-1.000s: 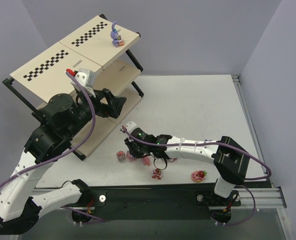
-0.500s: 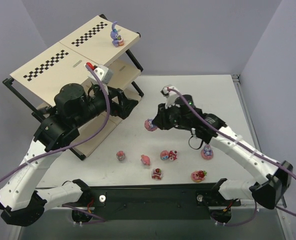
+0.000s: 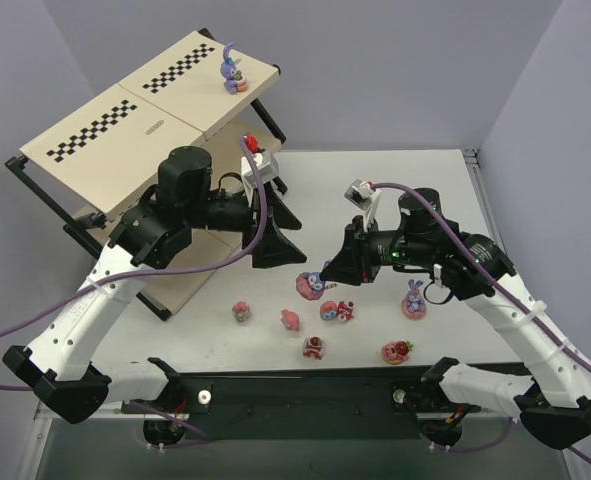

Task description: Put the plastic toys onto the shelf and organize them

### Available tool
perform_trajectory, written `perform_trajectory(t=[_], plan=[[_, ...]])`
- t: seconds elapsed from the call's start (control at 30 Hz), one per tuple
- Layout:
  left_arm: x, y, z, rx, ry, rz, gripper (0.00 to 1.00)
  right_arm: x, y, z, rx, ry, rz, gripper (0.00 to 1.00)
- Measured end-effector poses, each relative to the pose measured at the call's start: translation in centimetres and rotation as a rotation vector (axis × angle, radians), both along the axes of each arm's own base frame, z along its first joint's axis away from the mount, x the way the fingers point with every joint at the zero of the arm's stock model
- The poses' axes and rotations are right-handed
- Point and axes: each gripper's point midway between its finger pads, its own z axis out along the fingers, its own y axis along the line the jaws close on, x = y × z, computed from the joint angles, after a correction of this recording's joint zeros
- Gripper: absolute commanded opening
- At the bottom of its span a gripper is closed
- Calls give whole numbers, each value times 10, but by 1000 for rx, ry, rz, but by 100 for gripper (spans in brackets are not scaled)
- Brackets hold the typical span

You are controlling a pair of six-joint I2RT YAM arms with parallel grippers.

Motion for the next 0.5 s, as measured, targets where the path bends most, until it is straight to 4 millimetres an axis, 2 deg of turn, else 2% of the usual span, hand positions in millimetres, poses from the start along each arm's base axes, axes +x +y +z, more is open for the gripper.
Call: perform_trajectory(t=[0.23,0.37,0.5], plan=[[-37,1,6,-39,41,-211,93,-30,-8,32,67,-29,76,0],[-47,-1,3,-45,88,-255,90,-40,-8,49,91,-62,106,0],[-55,-7,-7,-25,148,-281,86,-48,-3,54,86,-81,144,0]])
